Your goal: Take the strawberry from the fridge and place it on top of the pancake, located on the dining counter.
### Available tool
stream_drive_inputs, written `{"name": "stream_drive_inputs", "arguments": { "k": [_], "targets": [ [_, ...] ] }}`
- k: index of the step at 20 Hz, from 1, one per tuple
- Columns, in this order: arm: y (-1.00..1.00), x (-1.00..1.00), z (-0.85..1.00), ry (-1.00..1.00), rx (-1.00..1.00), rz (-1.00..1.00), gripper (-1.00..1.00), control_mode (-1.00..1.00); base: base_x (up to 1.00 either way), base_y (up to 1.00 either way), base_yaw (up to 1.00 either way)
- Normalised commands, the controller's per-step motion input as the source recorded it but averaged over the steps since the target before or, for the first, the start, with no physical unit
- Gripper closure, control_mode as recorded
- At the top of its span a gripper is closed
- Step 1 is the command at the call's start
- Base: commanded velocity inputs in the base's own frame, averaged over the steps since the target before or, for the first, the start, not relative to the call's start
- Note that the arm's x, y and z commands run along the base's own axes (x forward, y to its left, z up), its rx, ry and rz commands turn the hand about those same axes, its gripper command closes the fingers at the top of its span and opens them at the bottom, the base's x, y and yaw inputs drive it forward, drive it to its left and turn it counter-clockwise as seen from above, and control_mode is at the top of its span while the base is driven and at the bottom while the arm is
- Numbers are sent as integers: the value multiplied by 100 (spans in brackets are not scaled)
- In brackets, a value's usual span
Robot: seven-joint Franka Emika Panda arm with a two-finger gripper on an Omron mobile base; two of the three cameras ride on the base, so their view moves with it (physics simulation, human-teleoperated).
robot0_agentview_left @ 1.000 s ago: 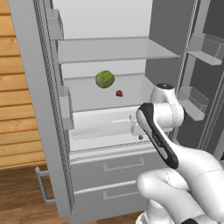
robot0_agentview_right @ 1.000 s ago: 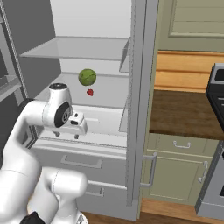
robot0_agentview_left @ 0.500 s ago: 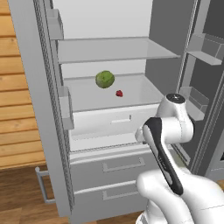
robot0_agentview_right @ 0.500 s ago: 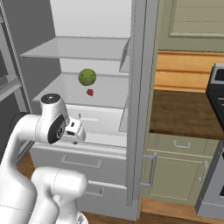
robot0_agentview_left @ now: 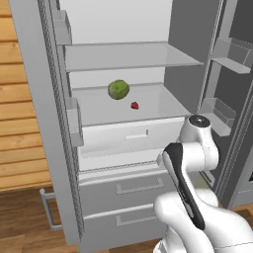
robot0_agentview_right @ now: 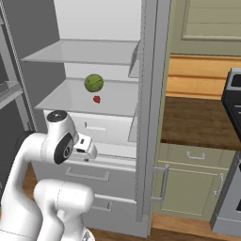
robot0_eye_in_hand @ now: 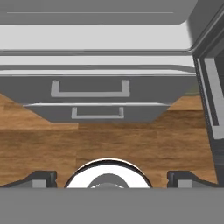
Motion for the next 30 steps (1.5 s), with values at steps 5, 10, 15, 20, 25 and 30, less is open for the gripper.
{"name": "stream_drive_inputs", "arguments": {
  "k": [5, 10, 15, 20, 25, 30],
  "targets": [
    [0, 0, -10, 0, 0, 0, -100, -100, 0, 0, 0],
    [0, 0, 0, 0, 0, 0, -100, -100, 0, 0, 0],
    [3, 0, 0, 0, 0, 0, -100, 100, -1, 4, 0],
    [0, 0, 0, 0, 0, 0, -100, 100, 0, 32, 0],
    [0, 0, 0, 0, 0, 0, -100, 100, 0, 39, 0],
    [0, 0, 0, 0, 0, 0, -100, 100, 11, 14, 0]
  ]
}}
